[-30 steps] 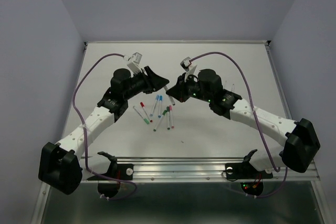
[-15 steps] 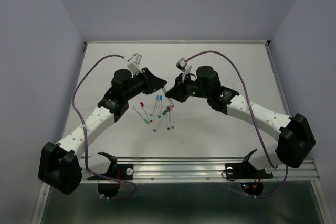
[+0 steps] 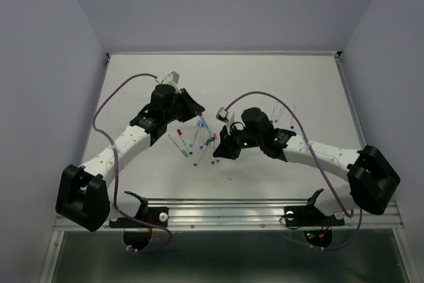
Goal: Open the pen caps
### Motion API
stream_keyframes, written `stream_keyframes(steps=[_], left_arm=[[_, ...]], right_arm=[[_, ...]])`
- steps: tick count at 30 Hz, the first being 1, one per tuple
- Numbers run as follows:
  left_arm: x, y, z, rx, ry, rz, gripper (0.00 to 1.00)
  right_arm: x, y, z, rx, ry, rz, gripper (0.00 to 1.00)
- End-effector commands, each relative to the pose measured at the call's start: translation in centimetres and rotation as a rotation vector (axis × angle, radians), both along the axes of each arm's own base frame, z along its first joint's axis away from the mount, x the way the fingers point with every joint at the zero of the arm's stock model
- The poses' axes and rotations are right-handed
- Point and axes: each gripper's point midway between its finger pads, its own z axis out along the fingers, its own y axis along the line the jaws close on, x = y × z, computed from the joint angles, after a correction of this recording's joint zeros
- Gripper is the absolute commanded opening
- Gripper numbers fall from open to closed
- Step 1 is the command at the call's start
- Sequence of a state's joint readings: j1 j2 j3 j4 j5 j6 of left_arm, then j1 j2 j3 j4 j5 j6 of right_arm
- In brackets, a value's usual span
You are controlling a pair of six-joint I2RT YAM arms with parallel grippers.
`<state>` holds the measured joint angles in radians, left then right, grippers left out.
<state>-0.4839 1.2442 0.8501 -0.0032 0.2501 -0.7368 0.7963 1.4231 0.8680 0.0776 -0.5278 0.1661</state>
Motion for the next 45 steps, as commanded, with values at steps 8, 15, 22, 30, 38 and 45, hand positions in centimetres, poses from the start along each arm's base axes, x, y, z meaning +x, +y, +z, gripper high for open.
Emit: stream_keyframes(steps=[8,15,22,30,38,45], left_arm=[[9.6,5.0,13.3,-0.209,-0.383,0.344,0.0],[8.3,3.8,11.2,-0.197,-0.339,0.259,0.0],[5.4,-1.6,10.3,-0.23,-0.302,0.04,0.0],[4.5,-5.7,8.9,-0.24,-0.26,-0.067,0.0],[3.3,-8.2,9.7,-0.299,-0.257,-0.16,0.0],[3.2,-8.5,10.6,-0.323,-0.276,-0.171,0.0]], right_arm=[[-8.8,-1.5,-2.1,-0.064,0.234,0.111,0.01],[1.3,-3.4,3.3,-0.032,-0.012,-0.269,0.23],[7.9,-4.9,6.0,-0.032,-0.101,-0.393,0.66],[10.0,-4.8,7.5,-0.035,-0.172,-0.406,0.73],[11.0,-5.2,6.2,-0.067,-0.156,-0.441,0.46],[8.9,-5.0,4.8,-0.061,-0.106,-0.364,0.01]])
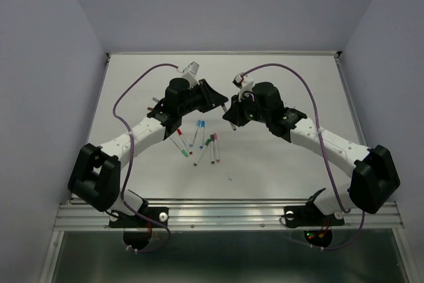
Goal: Open the pen caps
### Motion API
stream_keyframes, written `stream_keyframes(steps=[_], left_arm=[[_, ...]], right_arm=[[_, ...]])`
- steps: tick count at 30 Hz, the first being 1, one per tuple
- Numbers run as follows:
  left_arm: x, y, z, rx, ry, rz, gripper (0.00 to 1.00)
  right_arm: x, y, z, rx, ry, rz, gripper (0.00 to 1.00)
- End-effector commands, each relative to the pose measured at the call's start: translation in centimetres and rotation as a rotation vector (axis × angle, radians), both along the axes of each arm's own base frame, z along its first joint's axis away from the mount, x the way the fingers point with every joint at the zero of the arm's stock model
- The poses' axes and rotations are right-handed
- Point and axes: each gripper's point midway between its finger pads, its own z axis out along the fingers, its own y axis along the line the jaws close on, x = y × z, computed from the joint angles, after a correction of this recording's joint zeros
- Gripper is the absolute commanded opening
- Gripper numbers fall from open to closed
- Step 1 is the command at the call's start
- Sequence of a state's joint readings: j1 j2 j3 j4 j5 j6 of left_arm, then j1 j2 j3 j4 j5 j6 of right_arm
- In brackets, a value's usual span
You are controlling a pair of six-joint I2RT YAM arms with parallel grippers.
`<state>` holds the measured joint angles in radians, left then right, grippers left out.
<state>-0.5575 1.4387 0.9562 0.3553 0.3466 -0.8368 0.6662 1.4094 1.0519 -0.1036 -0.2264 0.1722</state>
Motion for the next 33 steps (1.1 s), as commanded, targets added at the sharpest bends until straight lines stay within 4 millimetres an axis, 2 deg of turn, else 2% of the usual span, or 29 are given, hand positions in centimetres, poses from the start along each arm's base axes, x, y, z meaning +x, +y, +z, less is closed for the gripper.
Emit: stream_keyframes(steps=[1,3,4,5,6,8,9,10,11,12,13,15,18,21,23,24,25,26,27,28,29,30,31,33], left_arm=[[0.2,-0.9,5.4,-0.096,-0.126,-0.031,0.0],[0.9,-0.4,5.6,-0.082,-0.14,0.007,0.0],[1.8,0.5,5.6,-0.073,-0.143,0.044,0.0],[2.4,1.1,5.9,-0.067,-0.148,0.068,0.0],[3.1,1.9,6.1,-0.06,-0.152,0.099,0.0],[5.0,4.4,6.8,-0.054,-0.173,0.168,0.0],[5.5,5.5,7.1,-0.052,-0.175,0.199,0.0],[6.1,6.6,7.5,-0.05,-0.187,0.227,0.0],[6.8,7.7,8.0,-0.049,-0.196,0.261,0.0],[7.7,9.8,8.2,-0.042,-0.196,0.311,0.0],[8.1,10.7,8.3,-0.037,-0.198,0.332,0.0],[9.1,13.2,8.6,-0.014,-0.199,0.4,0.0],[9.9,15.4,8.0,0.004,-0.188,0.458,0.0],[9.9,16.3,6.4,0.037,-0.143,0.471,0.0],[10.0,17.2,4.7,0.1,-0.107,0.501,0.0],[10.0,18.1,2.7,0.168,-0.056,0.537,0.0],[9.6,18.2,1.6,0.194,-0.023,0.531,0.0],[9.7,19.6,0.2,0.249,0.009,0.596,0.0],[9.1,20.5,-2.0,0.31,0.074,0.622,0.0],[8.9,22.4,-3.4,0.381,0.108,0.702,0.0],[8.5,23.1,-4.4,0.421,0.137,0.723,0.0],[7.8,24.2,-6.4,0.495,0.19,0.752,0.0],[7.5,24.3,-7.2,0.513,0.216,0.746,0.0],[7.1,25.2,-9.2,0.592,0.264,0.756,0.0]], right_arm=[[-1.0,0.0,0.6,0.028,-0.007,0.045,0.01],[-2.5,-0.3,-0.5,0.029,0.026,0.082,0.01],[-3.2,-0.5,-0.3,0.041,0.027,0.094,0.01],[-4.1,-1.1,-1.9,0.029,0.073,0.083,0.01],[-4.8,-1.6,-2.7,0.02,0.091,0.079,0.01],[-6.2,-2.5,-3.3,0.031,0.132,0.063,0.01],[-7.5,-3.1,-5.1,0.021,0.18,0.07,0.01],[-8.2,-3.4,-5.5,0.028,0.201,0.066,0.01],[-9.1,-3.5,-5.2,0.057,0.218,0.078,0.01],[-9.6,-3.8,-5.4,0.063,0.23,0.069,0.01],[-10.3,-4.3,-6.6,0.057,0.257,0.059,0.01],[-10.9,-4.7,-6.2,0.084,0.264,0.046,0.0],[-11.2,-5.1,-6.3,0.094,0.265,0.025,0.01],[-9.9,-5.5,-5.9,0.077,0.238,-0.036,0.01],[-8.1,-6.4,-6.6,0.036,0.226,-0.131,0.01],[-6.8,-6.9,-7.1,0.013,0.245,-0.19,0.01],[-5.9,-7.5,-6.7,0.01,0.231,-0.235,0.01],[-4.4,-8.7,-7.9,-0.034,0.242,-0.335,0.01],[-3.3,-9.3,-7.8,-0.052,0.246,-0.385,0.01],[-2.1,-10.6,-9.3,-0.087,0.28,-0.444,0.01],[-0.9,-11.8,-9.8,-0.112,0.277,-0.515,0.01],[0.3,-12.9,-9.8,-0.111,0.291,-0.568,0.01],[0.5,-12.8,-10.1,-0.119,0.298,-0.568,0.01],[1.9,-15.0,-11.2,-0.163,0.302,-0.653,0.01]])
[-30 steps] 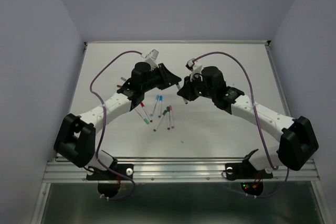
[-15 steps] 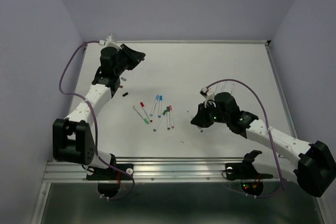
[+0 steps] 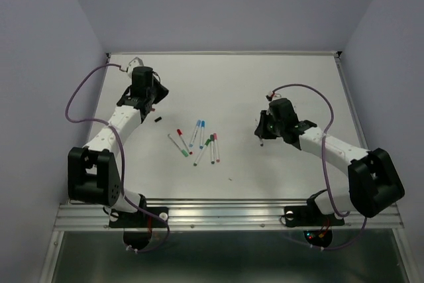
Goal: Open the pen caps
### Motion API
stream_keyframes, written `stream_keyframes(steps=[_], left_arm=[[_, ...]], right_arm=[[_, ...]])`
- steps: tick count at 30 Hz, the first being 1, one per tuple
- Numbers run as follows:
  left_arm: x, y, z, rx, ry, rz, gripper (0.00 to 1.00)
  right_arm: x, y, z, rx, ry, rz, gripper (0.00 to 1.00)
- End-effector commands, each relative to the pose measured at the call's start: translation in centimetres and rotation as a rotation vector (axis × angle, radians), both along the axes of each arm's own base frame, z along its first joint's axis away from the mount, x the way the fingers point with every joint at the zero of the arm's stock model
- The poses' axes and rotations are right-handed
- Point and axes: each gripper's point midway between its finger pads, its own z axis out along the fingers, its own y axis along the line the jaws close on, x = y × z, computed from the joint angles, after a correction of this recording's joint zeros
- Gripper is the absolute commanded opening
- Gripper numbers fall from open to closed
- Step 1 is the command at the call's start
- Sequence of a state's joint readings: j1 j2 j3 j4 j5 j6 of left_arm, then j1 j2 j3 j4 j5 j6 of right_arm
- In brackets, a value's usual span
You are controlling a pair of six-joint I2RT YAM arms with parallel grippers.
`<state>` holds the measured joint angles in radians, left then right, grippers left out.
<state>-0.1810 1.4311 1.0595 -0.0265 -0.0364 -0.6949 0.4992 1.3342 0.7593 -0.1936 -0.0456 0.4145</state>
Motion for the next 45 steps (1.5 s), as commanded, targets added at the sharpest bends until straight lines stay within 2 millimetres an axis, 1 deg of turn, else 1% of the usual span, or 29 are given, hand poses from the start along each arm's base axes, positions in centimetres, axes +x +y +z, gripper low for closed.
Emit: stream_keyframes(steps=[1,2,3,6,8,9,11,14,17,18,19,20,21,22,24,25,27,28,32,33,34,35,37,40,41,42,43,44,45], left_arm=[[-1.9,3.9,-5.5,0.204,0.198,0.102,0.0],[-1.9,4.1,-6.0,0.22,0.214,0.111,0.0],[-1.6,4.3,-6.7,0.234,0.241,0.114,0.0],[-0.7,4.7,-7.8,0.264,0.273,0.138,0.0],[-0.2,4.7,-8.2,0.275,0.286,0.136,0.02],[0.5,4.6,-8.6,0.284,0.3,0.132,0.03],[1.1,4.5,-9.1,0.289,0.31,0.129,0.04],[2.4,4.5,-10.0,0.306,0.337,0.135,0.04],[3.1,4.3,-10.1,0.306,0.335,0.127,0.04],[3.4,4.3,-10.2,0.307,0.337,0.125,0.05],[3.6,4.2,-10.2,0.306,0.337,0.126,0.08],[3.7,4.2,-10.3,0.306,0.337,0.123,0.1],[3.9,4.1,-10.4,0.304,0.339,0.121,0.12],[4.0,4.0,-10.4,0.305,0.338,0.118,0.14],[4.1,4.0,-10.6,0.306,0.345,0.116,0.17],[4.1,4.0,-10.7,0.308,0.35,0.117,0.18],[4.0,4.0,-10.8,0.306,0.353,0.115,0.21],[4.1,3.9,-10.6,0.303,0.346,0.112,0.28],[4.1,3.6,-10.6,0.294,0.345,0.092,0.32],[4.0,3.6,-10.6,0.293,0.345,0.091,0.39],[4.0,3.5,-10.6,0.29,0.343,0.089,0.45],[3.9,3.4,-10.6,0.288,0.345,0.085,0.47],[3.8,3.3,-10.5,0.281,0.343,0.081,0.55],[3.8,3.2,-10.0,0.275,0.332,0.073,0.56],[3.8,3.0,-9.8,0.271,0.326,0.068,0.61],[3.9,3.0,-9.1,0.271,0.312,0.062,0.62],[3.9,3.0,-8.6,0.269,0.3,0.059,0.68],[3.8,2.8,-8.1,0.264,0.289,0.055,0.73],[3.7,2.6,-7.1,0.261,0.267,0.05,0.77]], right_arm=[[3.8,-4.7,0.0,-0.116,-0.029,-0.215,0.01],[4.5,-5.5,0.2,-0.135,-0.037,-0.246,0.02],[5.0,-7.6,-0.5,-0.173,-0.018,-0.305,0.02],[6.0,-9.9,-0.5,-0.201,-0.015,-0.378,0.04],[6.5,-11.9,-0.8,-0.223,-0.008,-0.44,0.07],[6.7,-12.9,-0.9,-0.233,-0.004,-0.469,0.07],[7.1,-14.0,-1.6,-0.25,0.016,-0.5,0.09],[8.4,-14.8,-1.9,-0.242,0.032,-0.526,0.09],[9.3,-15.1,-2.0,-0.253,0.035,-0.54,0.1],[9.6,-15.2,-2.6,-0.263,0.048,-0.542,0.11],[10.2,-15.1,-2.3,-0.259,0.039,-0.543,0.12],[10.5,-15.0,-2.5,-0.259,0.042,-0.544,0.13],[10.7,-15.4,-3.2,-0.264,0.061,-0.551,0.14],[11.2,-15.2,-3.0,-0.257,0.055,-0.551,0.15],[11.4,-15.2,-3.7,-0.261,0.074,-0.559,0.17],[11.5,-15.2,-3.8,-0.261,0.075,-0.562,0.22],[11.4,-15.2,-4.0,-0.258,0.081,-0.572,0.24],[11.3,-15.3,-4.1,-0.261,0.084,-0.58,0.27],[11.1,-15.4,-4.2,-0.256,0.086,-0.59,0.28],[11.0,-15.3,-4.2,-0.253,0.092,-0.589,0.29],[10.9,-15.3,-4.1,-0.25,0.091,-0.589,0.32],[10.9,-15.3,-4.1,-0.251,0.091,-0.59,0.34],[10.7,-15.4,-3.8,-0.254,0.09,-0.594,0.4],[10.6,-15.3,-3.0,-0.249,0.08,-0.584,0.45],[10.6,-15.3,-2.7,-0.246,0.074,-0.575,0.51],[10.6,-15.1,-1.7,-0.237,0.051,-0.555,0.55],[10.6,-14.9,-1.1,-0.227,0.041,-0.545,0.78],[10.4,-14.8,-0.7,-0.22,0.033,-0.536,0.9],[10.3,-14.3,0.6,-0.204,0.003,-0.485,1.0]])
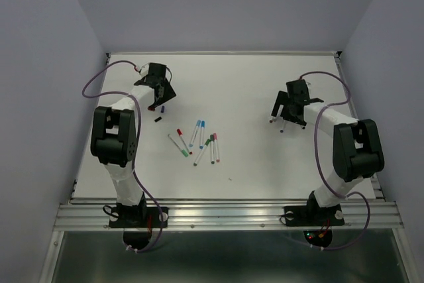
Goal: Open the pen caps
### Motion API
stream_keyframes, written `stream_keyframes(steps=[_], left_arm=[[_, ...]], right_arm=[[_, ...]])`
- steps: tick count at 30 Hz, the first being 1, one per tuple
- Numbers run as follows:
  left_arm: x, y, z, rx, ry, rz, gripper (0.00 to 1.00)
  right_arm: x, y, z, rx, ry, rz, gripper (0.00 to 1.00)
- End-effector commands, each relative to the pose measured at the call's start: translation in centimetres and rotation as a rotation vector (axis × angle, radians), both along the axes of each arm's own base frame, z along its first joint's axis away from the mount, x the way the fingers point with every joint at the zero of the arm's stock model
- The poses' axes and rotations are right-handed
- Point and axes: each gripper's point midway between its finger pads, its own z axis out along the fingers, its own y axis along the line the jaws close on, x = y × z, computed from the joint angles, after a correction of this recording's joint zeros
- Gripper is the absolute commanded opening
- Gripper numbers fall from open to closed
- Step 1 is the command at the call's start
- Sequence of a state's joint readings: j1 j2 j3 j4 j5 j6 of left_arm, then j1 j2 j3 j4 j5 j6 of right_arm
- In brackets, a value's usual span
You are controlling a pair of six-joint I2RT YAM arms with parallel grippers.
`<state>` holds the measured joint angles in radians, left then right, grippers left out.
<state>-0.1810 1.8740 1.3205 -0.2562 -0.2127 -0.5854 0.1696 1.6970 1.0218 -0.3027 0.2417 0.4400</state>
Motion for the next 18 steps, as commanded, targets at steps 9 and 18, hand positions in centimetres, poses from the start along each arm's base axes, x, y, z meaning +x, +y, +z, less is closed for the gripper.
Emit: stream_keyframes(steps=[9,18], left_arm=[[-3.5,-2.2,9.7,-0.057,-0.218,-0.086,0.99],[-8.5,-1.8,11.6,-0.124,-0.29,-0.058,0.99]], right_arm=[[-3.0,8.2,9.5,0.035,-0.185,0.333,1.0],[-8.3,20.2,5.9,0.075,-0.094,0.589,1.0]])
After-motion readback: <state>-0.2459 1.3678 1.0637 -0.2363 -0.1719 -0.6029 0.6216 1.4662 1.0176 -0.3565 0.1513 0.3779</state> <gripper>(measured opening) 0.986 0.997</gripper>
